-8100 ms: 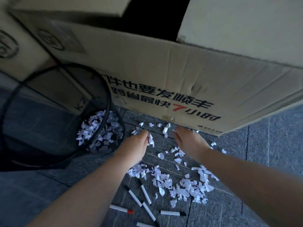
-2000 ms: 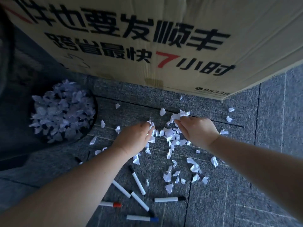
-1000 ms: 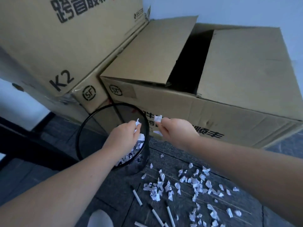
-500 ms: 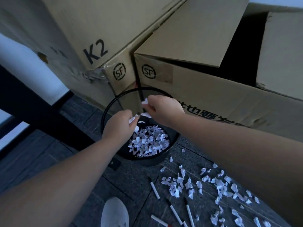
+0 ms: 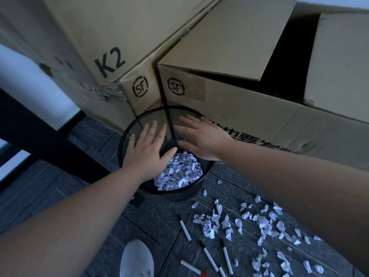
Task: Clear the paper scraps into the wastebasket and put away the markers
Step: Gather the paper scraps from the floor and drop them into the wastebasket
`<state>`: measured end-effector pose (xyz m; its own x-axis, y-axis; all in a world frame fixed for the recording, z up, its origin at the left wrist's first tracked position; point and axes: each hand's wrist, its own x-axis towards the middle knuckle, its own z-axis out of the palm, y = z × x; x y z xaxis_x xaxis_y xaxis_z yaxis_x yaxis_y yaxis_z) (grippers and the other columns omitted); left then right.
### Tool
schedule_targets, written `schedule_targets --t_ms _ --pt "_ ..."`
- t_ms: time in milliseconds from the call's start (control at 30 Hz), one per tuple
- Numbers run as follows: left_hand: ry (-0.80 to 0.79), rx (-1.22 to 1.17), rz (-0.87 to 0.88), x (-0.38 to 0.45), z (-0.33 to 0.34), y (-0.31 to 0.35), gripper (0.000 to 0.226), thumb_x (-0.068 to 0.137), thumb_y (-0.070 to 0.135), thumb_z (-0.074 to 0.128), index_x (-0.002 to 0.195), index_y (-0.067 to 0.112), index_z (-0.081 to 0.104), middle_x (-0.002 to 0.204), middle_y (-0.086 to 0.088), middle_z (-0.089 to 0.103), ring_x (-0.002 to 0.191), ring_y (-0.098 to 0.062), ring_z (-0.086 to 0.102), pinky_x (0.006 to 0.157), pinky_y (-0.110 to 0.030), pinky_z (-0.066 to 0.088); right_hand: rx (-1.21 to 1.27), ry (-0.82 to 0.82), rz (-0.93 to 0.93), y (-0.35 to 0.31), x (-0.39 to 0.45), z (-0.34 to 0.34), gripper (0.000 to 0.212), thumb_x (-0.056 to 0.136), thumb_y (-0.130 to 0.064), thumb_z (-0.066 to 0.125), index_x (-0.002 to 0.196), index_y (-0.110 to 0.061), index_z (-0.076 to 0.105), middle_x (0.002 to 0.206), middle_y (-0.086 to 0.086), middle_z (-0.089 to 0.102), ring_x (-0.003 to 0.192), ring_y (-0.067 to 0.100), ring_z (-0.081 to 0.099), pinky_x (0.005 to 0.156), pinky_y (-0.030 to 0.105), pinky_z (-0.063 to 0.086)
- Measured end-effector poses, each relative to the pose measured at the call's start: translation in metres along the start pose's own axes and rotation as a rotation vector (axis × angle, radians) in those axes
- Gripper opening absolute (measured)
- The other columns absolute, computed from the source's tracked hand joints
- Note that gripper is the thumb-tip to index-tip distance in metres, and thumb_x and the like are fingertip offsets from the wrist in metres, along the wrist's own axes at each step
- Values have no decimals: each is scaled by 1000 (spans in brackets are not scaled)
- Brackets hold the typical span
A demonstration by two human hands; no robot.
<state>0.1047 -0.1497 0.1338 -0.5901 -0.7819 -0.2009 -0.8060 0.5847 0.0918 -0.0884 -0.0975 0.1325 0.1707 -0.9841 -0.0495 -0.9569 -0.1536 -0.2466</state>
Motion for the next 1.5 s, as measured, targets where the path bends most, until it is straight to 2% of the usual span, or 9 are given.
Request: schedule_targets --t_ms 367,467,667,833,900,1067,1233,1333,1500 --pt "9 115 184 5 -40 81 69 88 65 9 145 32 -11 156 6 -15 142 -13 -16 116 -47 -3 -139 -76 5 48 -94 -25 59 95 -54 22 147 -28 13 157 -1 4 143 17 2 113 39 -2" --pt "-15 147 284 1 -36 115 67 89 63 8 145 32 -12 156 6 -17 142 -13 -17 116 -46 -3 -130 -148 69 66 -127 -27 63 92 -57 17 148 -28 10 157 -3 1 144 19 1 115 45 7" --pt "17 217 470 0 -9 166 65 91 59 10 147 28 -5 157 3 -9 143 -14 -10 118 -43 1 -145 -148 85 95 -171 -5 67 90 -57 15 146 -21 18 156 5 12 143 22 9 113 40 3" --pt "-31 220 498 14 29 187 64 93 57 11 147 26 -5 157 1 -9 144 -17 -8 118 -43 4 -78 -166 69 111 -186 41 67 89 -55 20 143 -17 29 152 11 25 139 29 24 112 47 14" --pt "-63 222 511 20 52 187 66 91 59 6 146 25 -7 157 0 -9 144 -18 -8 117 -44 2 -64 -190 86 117 -187 63 63 91 -53 25 143 -17 30 152 10 25 140 28 23 111 46 12" --pt "-182 162 463 27 121 181 72 84 64 -1 145 28 -10 156 1 -15 143 -17 -12 116 -48 8 -13 -235 156 132 -194 121 69 88 -56 14 141 -16 35 150 9 31 139 27 26 111 42 10" --pt "-209 171 509 27 188 168 84 75 67 -22 147 29 1 157 -2 -2 144 -22 2 116 -50 12 48 -253 258 154 -209 177 78 84 -67 -1 144 -25 26 153 7 23 141 25 20 113 49 21" --pt "-225 144 507 29 217 167 77 81 66 -13 146 30 6 157 -3 4 144 -24 9 115 -51 12 67 -244 315 167 -214 197 77 83 -68 -2 144 -28 23 154 5 21 141 25 19 113 49 22" --pt "-225 114 511 38 251 173 69 88 63 3 145 28 20 155 -6 16 142 -26 19 113 -54 19 48 -194 290 182 -225 225 68 89 -62 20 143 -22 29 151 6 29 138 25 29 110 49 24"
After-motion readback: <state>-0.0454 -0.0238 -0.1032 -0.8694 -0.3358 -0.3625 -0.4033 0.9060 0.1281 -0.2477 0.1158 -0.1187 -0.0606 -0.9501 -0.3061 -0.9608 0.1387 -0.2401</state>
